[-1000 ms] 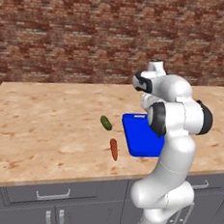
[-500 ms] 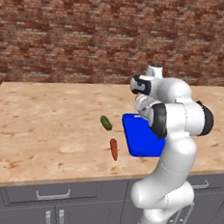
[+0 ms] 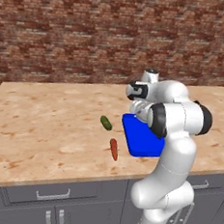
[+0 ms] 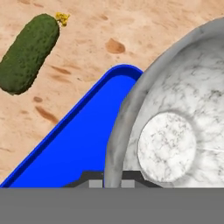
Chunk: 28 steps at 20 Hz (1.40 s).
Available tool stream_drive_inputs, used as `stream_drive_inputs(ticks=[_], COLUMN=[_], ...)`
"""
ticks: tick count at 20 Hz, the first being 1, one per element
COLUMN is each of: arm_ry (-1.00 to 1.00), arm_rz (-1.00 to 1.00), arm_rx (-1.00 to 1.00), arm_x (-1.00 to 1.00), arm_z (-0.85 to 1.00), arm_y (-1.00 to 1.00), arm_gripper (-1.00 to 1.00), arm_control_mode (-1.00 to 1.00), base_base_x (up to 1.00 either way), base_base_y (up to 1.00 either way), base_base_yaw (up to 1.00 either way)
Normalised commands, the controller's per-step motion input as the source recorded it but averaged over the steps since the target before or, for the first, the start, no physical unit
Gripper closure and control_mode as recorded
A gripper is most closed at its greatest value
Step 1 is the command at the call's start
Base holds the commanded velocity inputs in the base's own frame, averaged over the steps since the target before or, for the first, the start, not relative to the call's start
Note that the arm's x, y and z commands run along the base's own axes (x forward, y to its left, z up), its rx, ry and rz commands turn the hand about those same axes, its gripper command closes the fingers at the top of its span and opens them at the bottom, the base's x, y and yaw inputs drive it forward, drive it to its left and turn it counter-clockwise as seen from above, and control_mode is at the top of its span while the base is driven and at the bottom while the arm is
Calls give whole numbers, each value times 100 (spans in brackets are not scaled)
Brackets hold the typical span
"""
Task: Place the two vegetables and bowl onto the tray for setting up a vegetable dip station.
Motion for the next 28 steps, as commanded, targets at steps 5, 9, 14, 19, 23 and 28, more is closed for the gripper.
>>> stream_drive_inputs(ticks=[5,9,14,19,23,28], arm_ry=[0,0,-3,-2,0,3], arm_rz=[0,0,0,0,0,0], arm_rx=[0,0,0,0,0,0], arm_x=[3,0,1,0,-4,-11], arm_z=[-13,-14,-10,-9,-7,-1], arm_y=[14,18,11,7,5,6], arm_gripper=[100,100,100,100,100,100], arm_control_mode=[-100,-100,-100,-100,-100,-100], base_base_x=[0,0,0,0,0,0], base_base_y=[0,0,0,0,0,0], base_base_yaw=[0,0,0,0,0,0])
